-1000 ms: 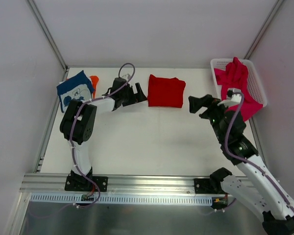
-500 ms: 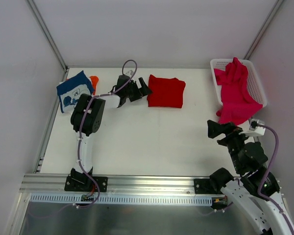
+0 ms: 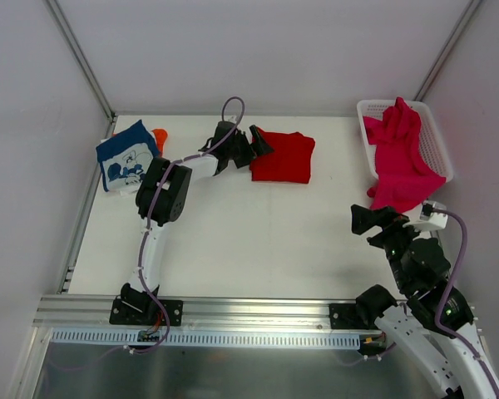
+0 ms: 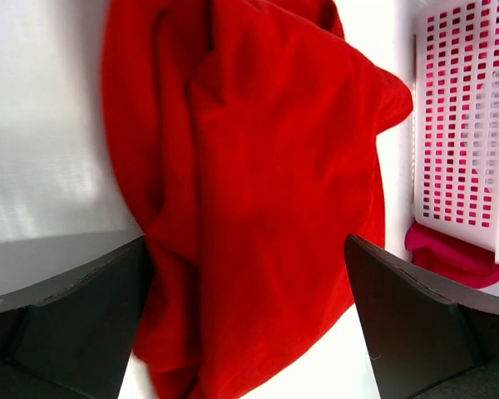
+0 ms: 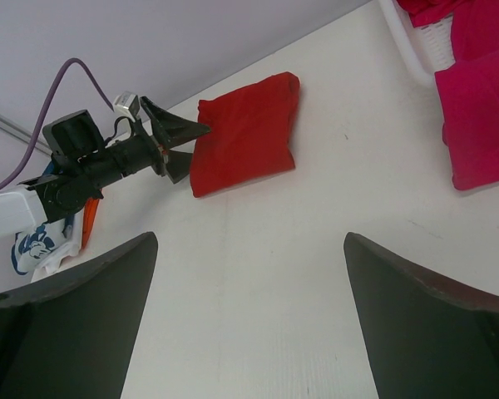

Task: Fold and stack the t-shirts
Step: Put the neatly folded tshirt into the corner of the board with the left arm

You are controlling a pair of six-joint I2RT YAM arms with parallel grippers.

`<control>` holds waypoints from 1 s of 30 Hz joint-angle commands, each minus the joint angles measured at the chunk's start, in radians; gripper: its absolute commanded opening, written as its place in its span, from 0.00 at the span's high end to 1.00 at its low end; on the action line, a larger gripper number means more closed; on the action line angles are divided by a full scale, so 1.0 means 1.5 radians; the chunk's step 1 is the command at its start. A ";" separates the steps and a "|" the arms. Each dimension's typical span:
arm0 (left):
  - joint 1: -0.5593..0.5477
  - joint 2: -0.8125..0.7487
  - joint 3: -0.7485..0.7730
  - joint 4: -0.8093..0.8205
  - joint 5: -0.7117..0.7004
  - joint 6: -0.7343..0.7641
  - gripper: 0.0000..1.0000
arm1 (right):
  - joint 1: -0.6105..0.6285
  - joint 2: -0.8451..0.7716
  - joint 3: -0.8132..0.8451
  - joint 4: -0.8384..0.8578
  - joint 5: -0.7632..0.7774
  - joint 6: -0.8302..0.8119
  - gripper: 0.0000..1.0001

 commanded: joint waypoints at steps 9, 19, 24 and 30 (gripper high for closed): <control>-0.051 0.072 0.069 -0.136 -0.019 -0.015 0.23 | 0.003 -0.042 0.047 -0.051 0.035 -0.003 0.01; -0.052 0.089 0.113 -0.186 -0.016 0.003 1.00 | 0.003 -0.078 0.050 -0.076 0.048 -0.001 0.01; -0.053 0.051 0.095 -0.186 0.002 0.038 1.00 | 0.004 -0.094 0.048 -0.084 0.045 0.005 0.00; -0.035 -0.071 0.083 -0.274 0.000 0.138 1.00 | 0.004 -0.101 0.030 -0.071 0.030 0.021 0.00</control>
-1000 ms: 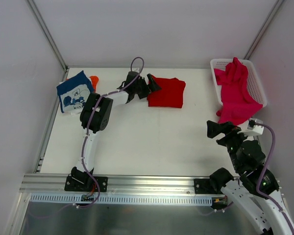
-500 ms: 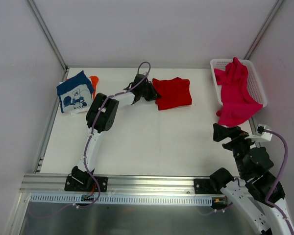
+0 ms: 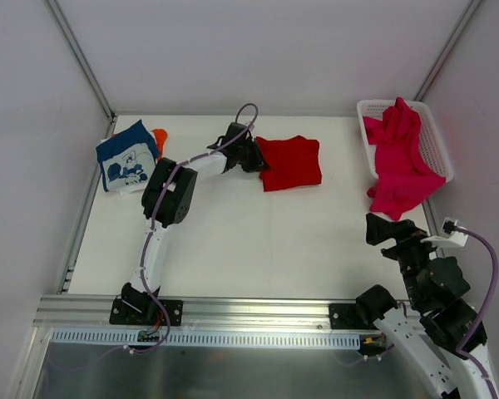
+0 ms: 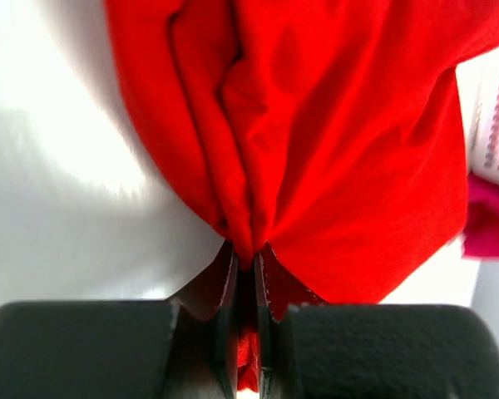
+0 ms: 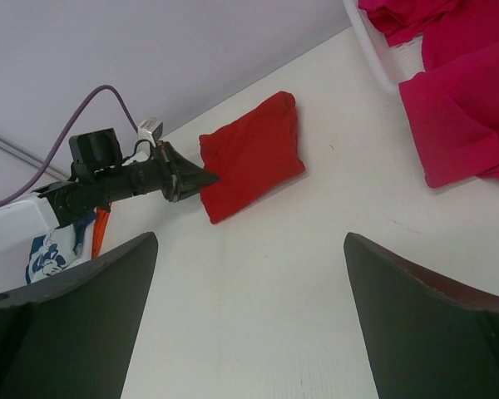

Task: Fold and stack the t-shirts
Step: Put the neatly folded tshirt into the corner of the board with the left arm

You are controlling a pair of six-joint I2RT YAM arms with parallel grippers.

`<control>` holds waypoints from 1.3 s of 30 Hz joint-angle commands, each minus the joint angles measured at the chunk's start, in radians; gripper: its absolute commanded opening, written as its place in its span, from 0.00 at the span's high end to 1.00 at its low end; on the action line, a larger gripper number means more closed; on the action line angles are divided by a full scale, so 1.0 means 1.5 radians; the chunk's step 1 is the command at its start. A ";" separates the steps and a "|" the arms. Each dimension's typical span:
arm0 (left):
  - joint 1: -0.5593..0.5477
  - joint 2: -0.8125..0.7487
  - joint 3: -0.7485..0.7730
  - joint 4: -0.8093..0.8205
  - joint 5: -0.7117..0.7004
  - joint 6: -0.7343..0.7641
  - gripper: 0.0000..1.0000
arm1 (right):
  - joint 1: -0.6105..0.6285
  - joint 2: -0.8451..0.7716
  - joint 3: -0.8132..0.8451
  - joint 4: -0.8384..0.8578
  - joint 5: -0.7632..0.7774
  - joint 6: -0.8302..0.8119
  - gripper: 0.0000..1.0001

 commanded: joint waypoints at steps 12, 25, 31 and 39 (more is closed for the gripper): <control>0.133 -0.273 -0.048 -0.264 -0.029 0.271 1.00 | 0.004 -0.026 -0.047 0.060 -0.035 0.039 0.00; 0.233 -0.355 -0.025 -0.391 -0.079 0.365 1.00 | 0.004 -0.039 -0.056 0.074 -0.028 0.031 0.00; 0.282 -0.329 0.058 -0.482 -0.090 0.420 1.00 | 0.003 -0.041 -0.068 0.083 -0.031 0.032 0.00; 0.313 -0.270 0.252 -0.547 -0.099 0.469 1.00 | 0.004 -0.066 -0.093 0.092 -0.027 0.033 0.01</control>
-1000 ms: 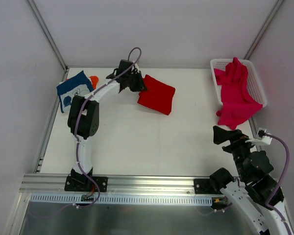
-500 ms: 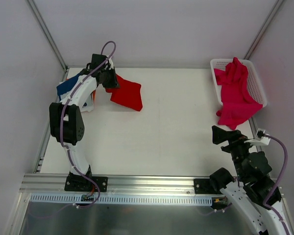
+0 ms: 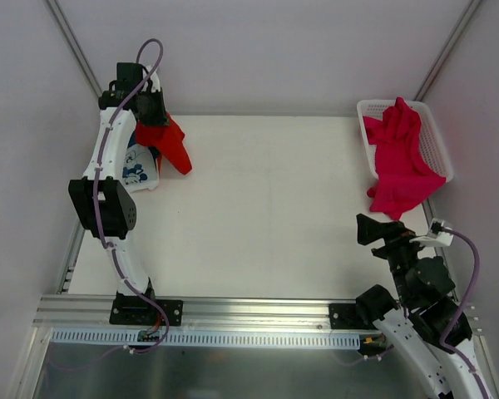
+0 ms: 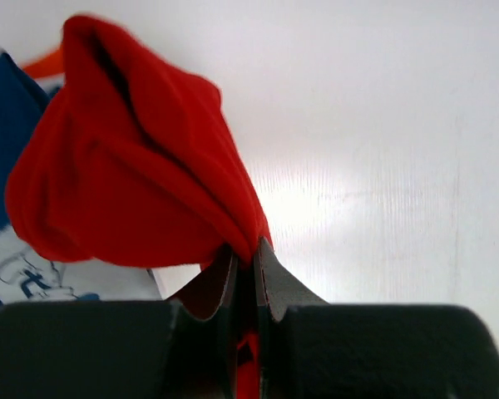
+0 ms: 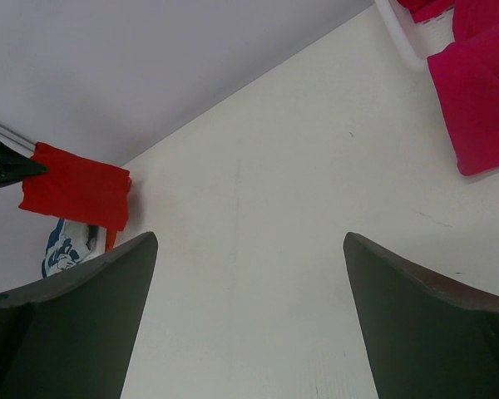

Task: Fold and stack the t-shirts
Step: Put the neatly folded tshirt into the corner of the board with the left arm

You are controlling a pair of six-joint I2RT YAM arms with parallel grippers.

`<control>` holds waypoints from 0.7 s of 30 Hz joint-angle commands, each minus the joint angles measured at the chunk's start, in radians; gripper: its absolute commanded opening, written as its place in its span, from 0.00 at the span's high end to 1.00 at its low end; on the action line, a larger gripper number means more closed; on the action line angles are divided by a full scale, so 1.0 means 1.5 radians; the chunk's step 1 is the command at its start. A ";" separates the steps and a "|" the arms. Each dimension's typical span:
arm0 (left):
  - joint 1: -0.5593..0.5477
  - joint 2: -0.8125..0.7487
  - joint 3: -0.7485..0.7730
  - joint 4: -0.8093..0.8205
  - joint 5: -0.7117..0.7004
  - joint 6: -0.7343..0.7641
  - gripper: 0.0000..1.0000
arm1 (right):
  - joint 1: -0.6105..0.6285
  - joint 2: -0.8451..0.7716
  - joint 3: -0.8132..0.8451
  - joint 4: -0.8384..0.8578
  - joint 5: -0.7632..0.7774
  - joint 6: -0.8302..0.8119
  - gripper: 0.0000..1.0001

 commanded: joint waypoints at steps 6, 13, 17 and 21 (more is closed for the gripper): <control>0.068 0.036 0.171 -0.056 0.037 0.023 1.00 | 0.004 -0.019 -0.018 0.042 0.015 -0.012 0.01; 0.140 0.015 0.161 -0.055 0.081 -0.001 1.00 | 0.003 -0.011 -0.022 0.050 0.019 -0.020 0.01; 0.151 -0.015 0.129 -0.054 0.038 0.009 1.00 | 0.004 0.013 -0.030 0.063 0.004 -0.017 0.01; 0.154 -0.058 0.080 -0.053 -0.019 0.015 1.00 | 0.003 0.032 -0.030 0.077 -0.007 -0.014 0.01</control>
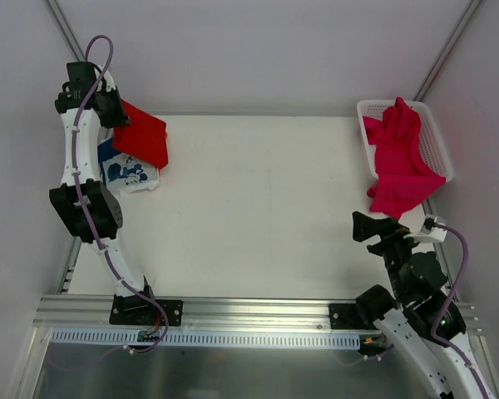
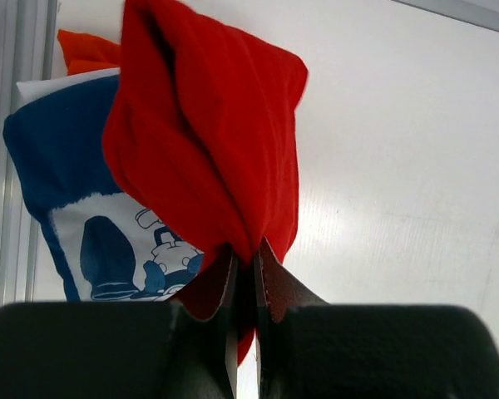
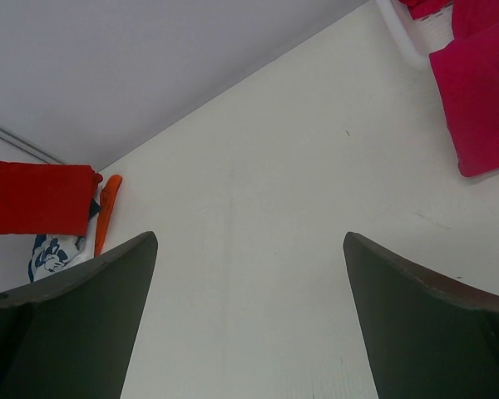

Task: Fold and stack the t-shirts
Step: Put the neatly folded tshirt into the corner of the board with the left arm

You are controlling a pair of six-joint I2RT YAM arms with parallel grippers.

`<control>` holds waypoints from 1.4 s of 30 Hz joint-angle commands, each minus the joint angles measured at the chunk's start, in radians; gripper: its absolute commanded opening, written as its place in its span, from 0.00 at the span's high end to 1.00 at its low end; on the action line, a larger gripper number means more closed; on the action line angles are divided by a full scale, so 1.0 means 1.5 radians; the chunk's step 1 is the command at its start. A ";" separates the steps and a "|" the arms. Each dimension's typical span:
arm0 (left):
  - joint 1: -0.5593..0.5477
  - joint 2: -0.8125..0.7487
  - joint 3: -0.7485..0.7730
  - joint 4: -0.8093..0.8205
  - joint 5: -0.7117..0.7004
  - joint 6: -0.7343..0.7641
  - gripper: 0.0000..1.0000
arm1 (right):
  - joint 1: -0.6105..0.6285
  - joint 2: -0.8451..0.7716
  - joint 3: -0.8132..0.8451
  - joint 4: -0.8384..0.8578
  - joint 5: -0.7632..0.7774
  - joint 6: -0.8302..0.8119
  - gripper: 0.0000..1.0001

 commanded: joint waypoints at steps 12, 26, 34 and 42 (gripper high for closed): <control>0.004 -0.179 -0.215 0.063 -0.222 0.008 1.00 | 0.003 0.035 0.001 0.047 -0.027 -0.001 0.01; 0.041 -0.189 -0.320 0.130 -0.401 -0.011 0.98 | 0.003 0.057 0.053 0.028 -0.033 -0.034 0.01; 0.065 -0.084 -0.298 0.129 -0.351 -0.042 0.66 | 0.003 0.023 0.052 0.002 -0.008 -0.052 0.00; 0.076 0.003 -0.283 0.130 -0.239 -0.063 0.01 | 0.004 0.045 0.046 0.007 0.001 -0.050 0.00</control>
